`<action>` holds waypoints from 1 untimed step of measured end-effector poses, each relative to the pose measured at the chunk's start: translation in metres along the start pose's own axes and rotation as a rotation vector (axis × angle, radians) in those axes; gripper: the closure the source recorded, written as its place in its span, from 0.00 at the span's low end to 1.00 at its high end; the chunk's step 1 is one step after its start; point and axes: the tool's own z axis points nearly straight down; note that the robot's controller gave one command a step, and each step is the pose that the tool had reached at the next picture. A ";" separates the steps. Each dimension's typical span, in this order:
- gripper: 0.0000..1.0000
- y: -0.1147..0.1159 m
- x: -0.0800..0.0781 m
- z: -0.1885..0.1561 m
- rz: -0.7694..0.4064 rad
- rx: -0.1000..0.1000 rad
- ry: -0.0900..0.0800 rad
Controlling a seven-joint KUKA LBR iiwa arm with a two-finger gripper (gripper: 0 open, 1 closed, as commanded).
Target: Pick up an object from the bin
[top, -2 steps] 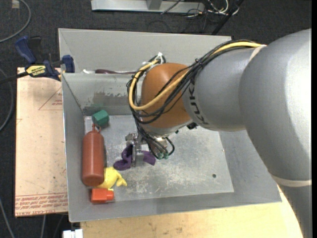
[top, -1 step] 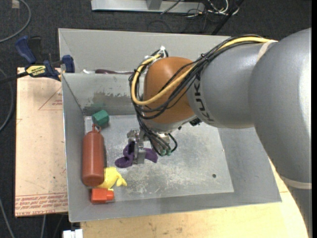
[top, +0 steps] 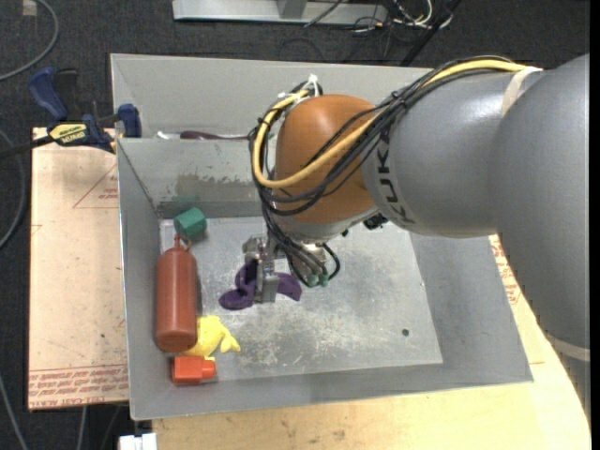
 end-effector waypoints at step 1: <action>1.00 0.000 -0.001 -0.018 0.000 -0.001 -0.004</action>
Offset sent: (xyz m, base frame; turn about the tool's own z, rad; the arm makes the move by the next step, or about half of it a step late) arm 0.0000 0.0001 0.0100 0.0000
